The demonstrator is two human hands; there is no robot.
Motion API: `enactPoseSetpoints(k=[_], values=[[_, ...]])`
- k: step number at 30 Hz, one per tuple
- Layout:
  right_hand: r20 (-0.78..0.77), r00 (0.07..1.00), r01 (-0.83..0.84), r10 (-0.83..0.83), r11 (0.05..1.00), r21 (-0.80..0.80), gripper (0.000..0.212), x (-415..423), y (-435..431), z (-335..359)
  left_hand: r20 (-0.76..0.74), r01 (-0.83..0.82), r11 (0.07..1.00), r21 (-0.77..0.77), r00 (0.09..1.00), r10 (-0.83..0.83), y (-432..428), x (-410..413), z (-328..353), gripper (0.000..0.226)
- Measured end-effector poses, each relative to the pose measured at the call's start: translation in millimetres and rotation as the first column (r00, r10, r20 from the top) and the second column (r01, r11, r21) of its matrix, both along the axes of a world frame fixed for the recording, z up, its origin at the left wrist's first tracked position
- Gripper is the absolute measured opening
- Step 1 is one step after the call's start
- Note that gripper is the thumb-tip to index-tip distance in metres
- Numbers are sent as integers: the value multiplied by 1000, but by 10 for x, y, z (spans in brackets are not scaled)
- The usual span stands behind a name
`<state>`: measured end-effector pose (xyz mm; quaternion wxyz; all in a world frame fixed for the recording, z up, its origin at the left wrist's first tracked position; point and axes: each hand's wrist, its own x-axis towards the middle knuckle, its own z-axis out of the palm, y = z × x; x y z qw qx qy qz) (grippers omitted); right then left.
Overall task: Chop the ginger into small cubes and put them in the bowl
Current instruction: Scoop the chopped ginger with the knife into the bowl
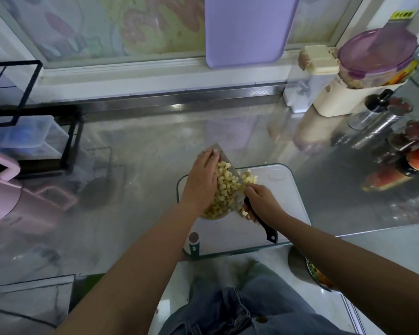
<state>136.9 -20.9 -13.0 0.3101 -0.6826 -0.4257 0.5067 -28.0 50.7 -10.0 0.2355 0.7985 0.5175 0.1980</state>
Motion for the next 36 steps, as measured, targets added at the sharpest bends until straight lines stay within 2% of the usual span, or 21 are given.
enactPoseSetpoints(k=[3, 7, 13, 15, 18, 20, 25, 30, 33, 36], values=[[-4, 1000, 10, -10, 1000, -7, 30, 14, 23, 6, 49, -32, 999, 38, 998, 30, -102, -56, -59, 46], [34, 999, 16, -16, 1000, -13, 35, 53, 35, -4, 45, -75, 995, 58, 996, 73, -316, -136, -145, 44], [63, 998, -7, 8, 1000, -17, 33, 87, -15, 7, 26, -157, 977, 142, 988, 155, -225, -70, -37, 27], [70, 997, -18, 19, 1000, -17, 32, 67, -26, 12, 45, -105, 983, 149, 994, 99, -159, -24, 12, 31], [51, 999, -18, 18, 1000, -6, 31, 30, -12, 35, 52, 68, 988, 136, 996, -75, -142, 2, 21, 45], [47, 999, -11, 11, 1000, 1, 31, 13, 1, 56, 21, 139, 981, 135, 990, -143, -188, -17, -9, 44], [84, 996, -1, -1, 1000, 13, 32, 24, 7, 74, -22, 118, 985, 125, 993, -116, -357, -181, -112, 34], [76, 997, 16, -19, 999, 38, 33, -16, 30, 84, -36, -24, 994, 104, 999, 28, -385, -219, -78, 24], [71, 998, 0, -1, 1000, 18, 32, -65, 33, 89, 15, 46, 988, 148, 999, -48, -300, -79, 24, 42], [67, 998, -2, 1, 1000, 10, 31, -87, 39, 103, -31, 173, 977, 123, 985, -170, -255, 14, 61, 50]])
